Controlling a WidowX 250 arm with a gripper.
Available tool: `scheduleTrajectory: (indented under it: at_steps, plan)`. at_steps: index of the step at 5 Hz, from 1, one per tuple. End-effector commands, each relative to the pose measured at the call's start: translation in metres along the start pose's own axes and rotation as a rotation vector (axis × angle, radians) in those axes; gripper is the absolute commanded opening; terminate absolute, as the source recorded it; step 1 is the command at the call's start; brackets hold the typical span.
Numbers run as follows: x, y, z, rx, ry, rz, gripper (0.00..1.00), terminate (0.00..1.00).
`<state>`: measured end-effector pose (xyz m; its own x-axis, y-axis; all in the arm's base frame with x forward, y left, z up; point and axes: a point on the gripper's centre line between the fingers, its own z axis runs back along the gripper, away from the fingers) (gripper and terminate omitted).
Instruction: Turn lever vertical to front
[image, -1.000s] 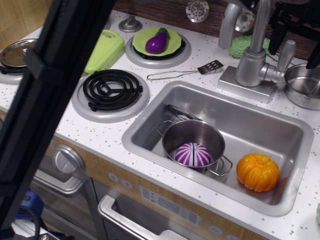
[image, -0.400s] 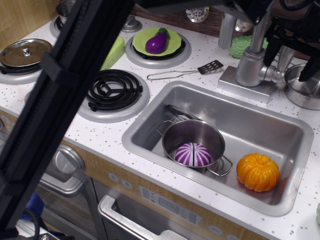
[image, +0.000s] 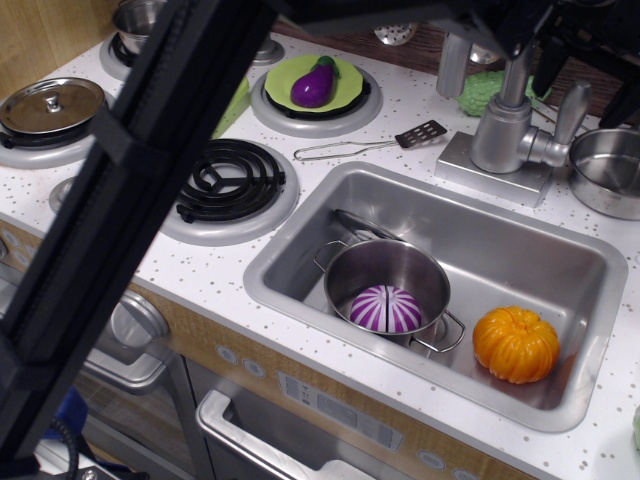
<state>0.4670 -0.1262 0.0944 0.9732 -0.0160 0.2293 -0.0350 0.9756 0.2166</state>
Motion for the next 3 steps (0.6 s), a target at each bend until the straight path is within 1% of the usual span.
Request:
scheduleTrajectory:
  at_steps: [1, 2, 3]
  plan:
    - [0.0240, 0.0105, 0.0185, -0.045, -0.072, 0.024, 1.00, 0.00]
    - [0.0277, 0.0113, 0.0134, -0.055, -0.071, 0.029, 1.00, 0.00]
    - [0.0267, 0.0112, 0.0120, -0.071, -0.053, 0.036, 0.00, 0.00]
